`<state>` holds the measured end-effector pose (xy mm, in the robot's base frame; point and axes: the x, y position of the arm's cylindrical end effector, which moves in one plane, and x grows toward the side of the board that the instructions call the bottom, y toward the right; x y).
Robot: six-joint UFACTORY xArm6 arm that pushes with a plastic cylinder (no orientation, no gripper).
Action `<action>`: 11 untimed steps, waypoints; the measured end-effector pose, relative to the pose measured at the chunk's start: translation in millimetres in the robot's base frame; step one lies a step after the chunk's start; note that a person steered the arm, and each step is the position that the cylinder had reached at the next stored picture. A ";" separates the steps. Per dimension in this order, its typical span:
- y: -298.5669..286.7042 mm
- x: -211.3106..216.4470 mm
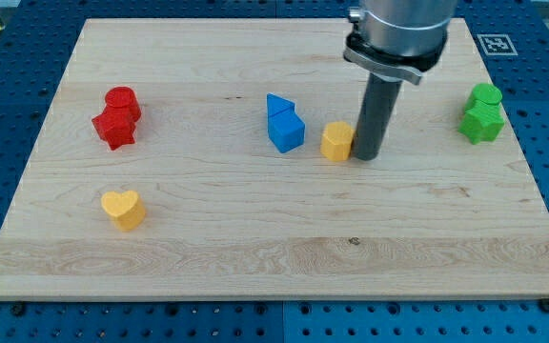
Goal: Push the yellow heart to the bottom left of the board
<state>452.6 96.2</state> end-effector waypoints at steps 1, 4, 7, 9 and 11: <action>-19.8 -0.5; 0.2 40.8; -103.4 46.2; -221.6 43.6; -281.0 74.7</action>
